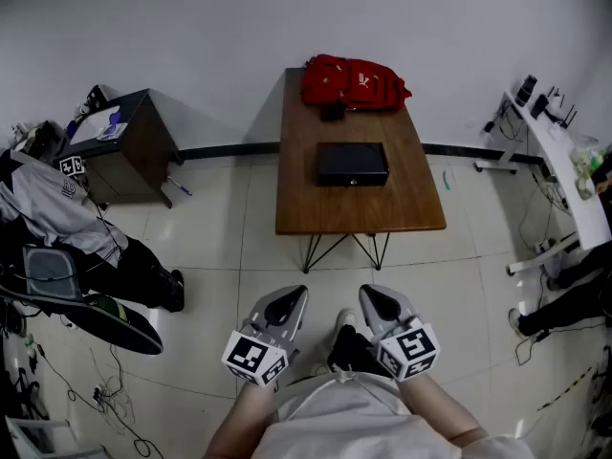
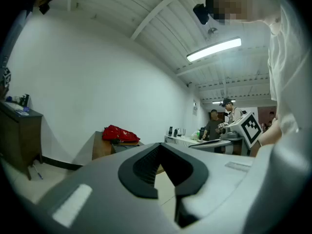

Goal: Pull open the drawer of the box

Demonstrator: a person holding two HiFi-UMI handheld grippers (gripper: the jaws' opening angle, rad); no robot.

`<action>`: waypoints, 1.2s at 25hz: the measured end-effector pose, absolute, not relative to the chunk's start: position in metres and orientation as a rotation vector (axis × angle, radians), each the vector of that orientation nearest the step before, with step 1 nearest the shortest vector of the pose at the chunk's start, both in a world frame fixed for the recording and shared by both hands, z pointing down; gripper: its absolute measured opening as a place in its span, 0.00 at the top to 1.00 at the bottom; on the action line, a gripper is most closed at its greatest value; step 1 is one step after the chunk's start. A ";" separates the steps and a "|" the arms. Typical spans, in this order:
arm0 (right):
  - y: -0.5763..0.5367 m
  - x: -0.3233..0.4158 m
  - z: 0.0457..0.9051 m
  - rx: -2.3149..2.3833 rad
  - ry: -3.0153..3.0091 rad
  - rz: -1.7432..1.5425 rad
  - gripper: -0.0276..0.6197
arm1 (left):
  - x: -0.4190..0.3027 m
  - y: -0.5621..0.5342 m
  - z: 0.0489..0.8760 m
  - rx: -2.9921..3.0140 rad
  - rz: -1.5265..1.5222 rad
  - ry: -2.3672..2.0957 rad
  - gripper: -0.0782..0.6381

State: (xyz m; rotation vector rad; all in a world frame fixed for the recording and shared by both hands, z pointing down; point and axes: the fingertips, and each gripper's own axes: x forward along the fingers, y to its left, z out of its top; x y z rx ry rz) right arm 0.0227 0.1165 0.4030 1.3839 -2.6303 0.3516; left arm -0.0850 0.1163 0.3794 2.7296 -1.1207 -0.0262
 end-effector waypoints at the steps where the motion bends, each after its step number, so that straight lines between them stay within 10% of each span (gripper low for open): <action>1: 0.107 0.024 0.403 1.385 -2.633 0.350 0.95 | -0.084 0.108 0.380 2.729 -0.026 -1.126 0.89; 30: -0.217 0.114 0.460 1.399 -2.472 0.369 0.95 | -0.018 -0.188 0.414 2.608 0.077 -1.193 0.89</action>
